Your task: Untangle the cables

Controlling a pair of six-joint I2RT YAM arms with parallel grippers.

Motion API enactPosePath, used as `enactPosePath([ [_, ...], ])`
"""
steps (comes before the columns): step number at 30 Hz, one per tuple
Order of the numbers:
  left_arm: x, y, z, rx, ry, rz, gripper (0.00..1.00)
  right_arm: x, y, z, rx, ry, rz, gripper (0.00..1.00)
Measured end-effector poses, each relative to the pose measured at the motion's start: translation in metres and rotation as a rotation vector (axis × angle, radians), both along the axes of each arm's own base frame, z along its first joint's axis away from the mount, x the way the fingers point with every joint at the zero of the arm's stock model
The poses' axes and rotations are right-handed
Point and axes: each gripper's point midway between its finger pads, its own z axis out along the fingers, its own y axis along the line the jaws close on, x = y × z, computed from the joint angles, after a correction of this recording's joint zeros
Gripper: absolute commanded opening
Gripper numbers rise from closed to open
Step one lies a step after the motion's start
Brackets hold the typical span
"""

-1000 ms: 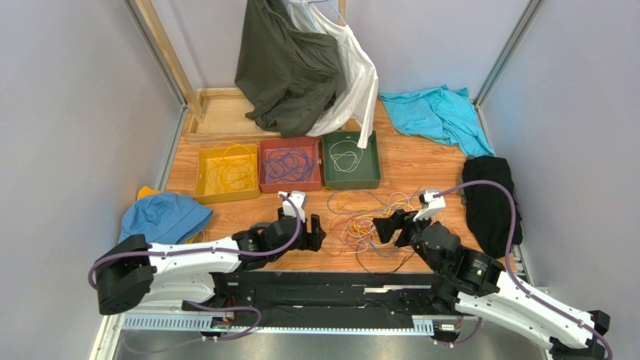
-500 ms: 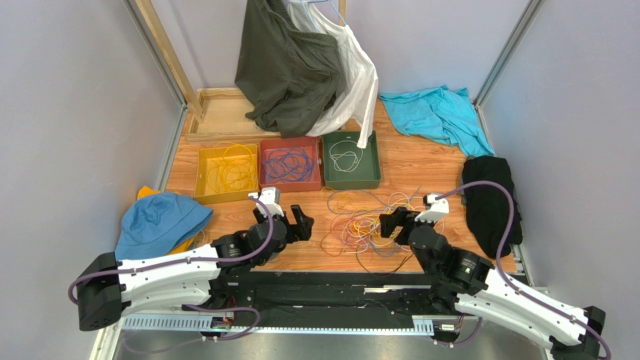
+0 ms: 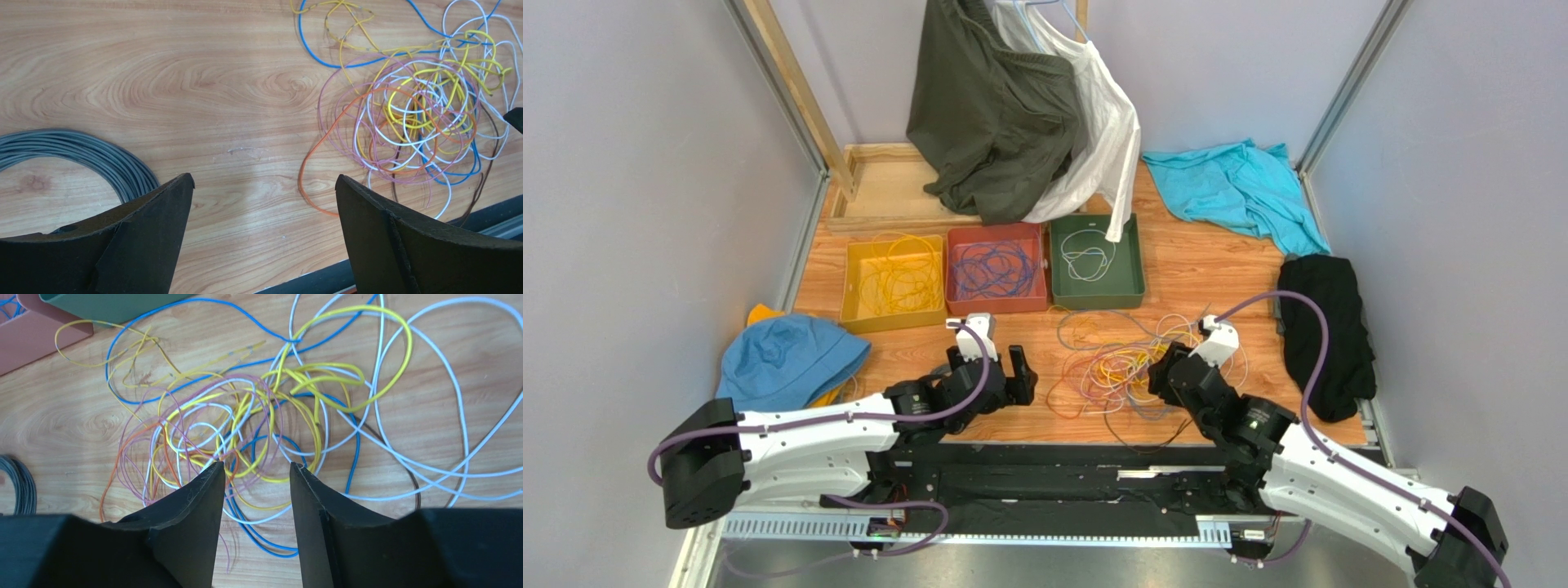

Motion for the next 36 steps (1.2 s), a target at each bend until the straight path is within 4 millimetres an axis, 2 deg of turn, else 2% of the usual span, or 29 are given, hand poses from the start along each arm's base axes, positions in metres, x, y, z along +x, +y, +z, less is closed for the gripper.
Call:
enactPosePath([
  [9, -0.004, -0.007, -0.004, -0.026, 0.014, -0.031, 0.94, -0.019, -0.002, -0.025, 0.069, 0.069, 0.006, 0.56],
  [17, -0.006, -0.008, -0.015, 0.002, 0.04, -0.043, 0.94, -0.026, -0.014, -0.055, -0.05, 0.196, -0.051, 0.55],
  [19, -0.007, -0.008, -0.016, 0.006, 0.043, -0.044, 0.94, -0.024, -0.012, -0.055, -0.062, 0.21, -0.063, 0.43],
  [20, -0.007, -0.008, -0.016, 0.006, 0.044, -0.044, 0.94, -0.024, -0.012, -0.056, -0.071, 0.215, -0.068, 0.2],
  [22, -0.007, -0.008, -0.017, 0.007, 0.045, -0.044, 0.94, -0.022, -0.011, -0.057, -0.076, 0.218, -0.072, 0.01],
  [25, -0.007, -0.008, -0.017, 0.006, 0.046, -0.044, 0.94, -0.022, -0.007, -0.054, -0.045, 0.212, -0.07, 0.0],
  [28, -0.007, -0.008, -0.016, 0.003, 0.045, -0.043, 0.94, -0.019, 0.001, -0.037, 0.019, 0.156, -0.046, 0.0],
  [31, -0.006, -0.008, -0.009, -0.018, 0.032, -0.041, 0.94, -0.015, 0.011, -0.006, 0.094, 0.068, 0.009, 0.0],
  [33, -0.006, -0.007, -0.001, -0.039, 0.015, -0.037, 0.93, -0.012, 0.02, 0.026, 0.147, -0.001, 0.052, 0.0],
  [36, -0.004, -0.004, 0.015, -0.08, -0.019, -0.025, 0.94, -0.008, 0.034, 0.089, 0.226, -0.113, 0.134, 0.0],
])
